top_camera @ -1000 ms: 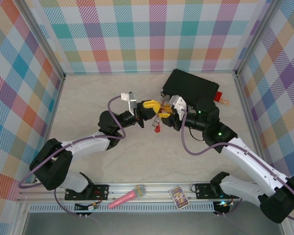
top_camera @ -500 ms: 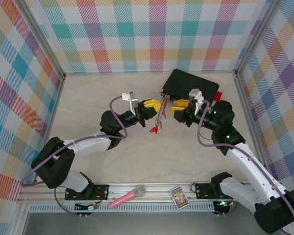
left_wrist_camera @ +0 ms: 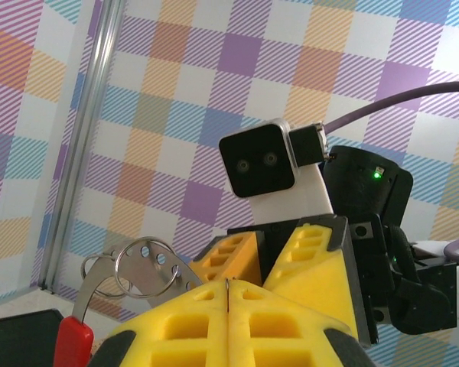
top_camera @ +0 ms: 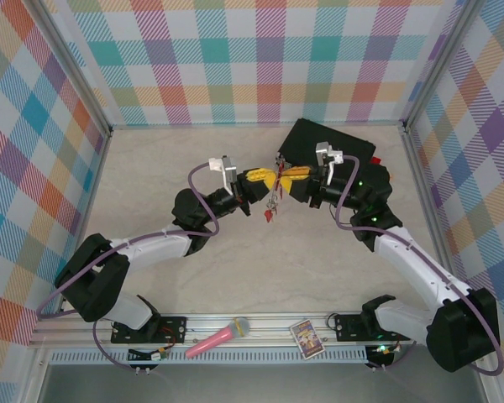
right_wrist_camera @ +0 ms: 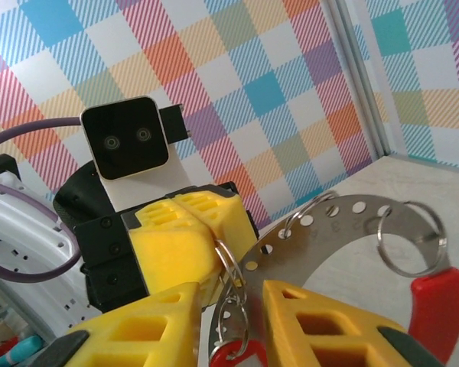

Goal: Put the keys on the keyring

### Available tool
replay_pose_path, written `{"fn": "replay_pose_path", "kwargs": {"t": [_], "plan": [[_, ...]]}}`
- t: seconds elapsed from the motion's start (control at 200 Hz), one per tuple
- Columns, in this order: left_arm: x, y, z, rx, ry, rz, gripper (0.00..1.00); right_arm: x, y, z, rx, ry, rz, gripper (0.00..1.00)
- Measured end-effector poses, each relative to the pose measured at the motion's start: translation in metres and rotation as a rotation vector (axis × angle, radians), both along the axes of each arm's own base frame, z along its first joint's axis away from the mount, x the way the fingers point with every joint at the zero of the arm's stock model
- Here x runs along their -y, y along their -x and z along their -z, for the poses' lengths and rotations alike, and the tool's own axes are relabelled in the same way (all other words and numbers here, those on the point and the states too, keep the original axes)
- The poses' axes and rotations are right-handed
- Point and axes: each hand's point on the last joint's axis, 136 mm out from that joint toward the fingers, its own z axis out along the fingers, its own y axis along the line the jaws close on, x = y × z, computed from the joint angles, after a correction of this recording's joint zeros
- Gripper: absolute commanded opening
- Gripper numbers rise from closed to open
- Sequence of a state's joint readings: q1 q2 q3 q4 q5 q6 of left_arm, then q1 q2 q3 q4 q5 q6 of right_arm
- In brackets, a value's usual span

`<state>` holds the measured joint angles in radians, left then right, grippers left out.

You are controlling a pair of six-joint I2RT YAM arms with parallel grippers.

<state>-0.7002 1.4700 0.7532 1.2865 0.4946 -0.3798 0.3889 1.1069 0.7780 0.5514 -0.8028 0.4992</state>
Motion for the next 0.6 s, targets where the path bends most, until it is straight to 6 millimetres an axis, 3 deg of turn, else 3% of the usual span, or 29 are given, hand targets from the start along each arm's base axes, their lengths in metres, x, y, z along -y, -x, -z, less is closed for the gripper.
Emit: {"fn": "replay_pose_path", "kwargs": {"t": [0.26,0.6], "plan": [[0.0021,-0.0022,-0.0002,-0.011,0.003,0.007,0.00,-0.0009,-0.0006,-0.0006,-0.007,-0.009,-0.011,0.16],[0.0026,-0.0026,0.0004,-0.016,0.004,0.009,0.00,-0.0032,-0.0017,0.0002,-0.013,-0.007,-0.030,0.14]]}}
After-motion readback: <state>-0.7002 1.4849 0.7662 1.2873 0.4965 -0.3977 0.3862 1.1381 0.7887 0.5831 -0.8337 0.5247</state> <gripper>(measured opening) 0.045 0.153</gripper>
